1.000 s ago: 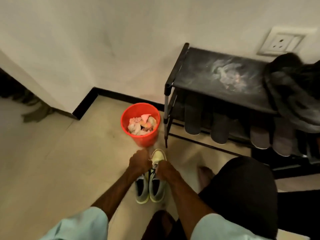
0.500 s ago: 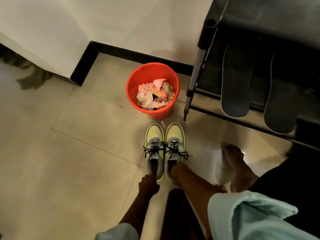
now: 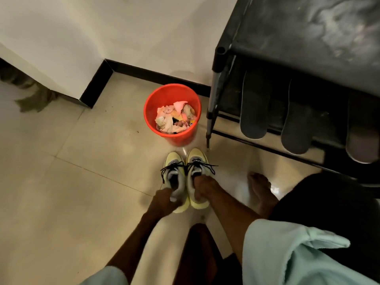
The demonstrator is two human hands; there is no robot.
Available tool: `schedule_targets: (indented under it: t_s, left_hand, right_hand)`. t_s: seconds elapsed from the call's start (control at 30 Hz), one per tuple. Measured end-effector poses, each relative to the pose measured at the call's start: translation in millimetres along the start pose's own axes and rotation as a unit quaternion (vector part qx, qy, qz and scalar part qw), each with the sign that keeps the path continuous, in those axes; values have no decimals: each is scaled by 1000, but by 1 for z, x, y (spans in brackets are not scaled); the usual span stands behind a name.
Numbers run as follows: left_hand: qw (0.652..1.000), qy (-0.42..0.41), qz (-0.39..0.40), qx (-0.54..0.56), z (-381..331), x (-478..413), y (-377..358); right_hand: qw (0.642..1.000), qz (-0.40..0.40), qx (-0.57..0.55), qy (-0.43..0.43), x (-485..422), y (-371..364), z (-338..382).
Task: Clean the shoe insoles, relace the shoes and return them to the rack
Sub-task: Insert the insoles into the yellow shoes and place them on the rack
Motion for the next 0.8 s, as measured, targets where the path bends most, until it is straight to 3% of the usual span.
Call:
schedule_targets:
  t_s: [0.07, 0.23, 0.4, 0.57, 0.7, 0.8]
  left_hand:
    - [1000, 19, 2, 0, -12, 12, 39]
    - [998, -49, 48, 0, -60, 73, 128]
    - [989, -144, 24, -37, -98, 172, 206]
    - [975, -179, -125, -44, -121, 270, 290]
    - [938, -207, -272, -61, -153, 355, 353]
    - [906, -256, -334, -49, -187, 398, 376]
  right_hand:
    - [999, -8, -7, 42, 37, 22, 22]
    - [992, -100, 39, 65, 94, 55, 52]
    - [964, -186, 127, 144, 178, 78, 89]
    - [908, -323, 118, 237, 288, 117, 133]
    - [852, -434, 90, 280, 376, 154, 157]
    - [799, -521, 52, 296, 432, 181, 150]
Point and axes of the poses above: each hand's wrist, its own x-axis away from the middle knuckle, its own y-axis out of the back of the hand, z = x × y, the point moved 10 cm from there along -x, towards the middle knuckle, and after that the axes turned 8 degrees about y, right-handed, at the moved point
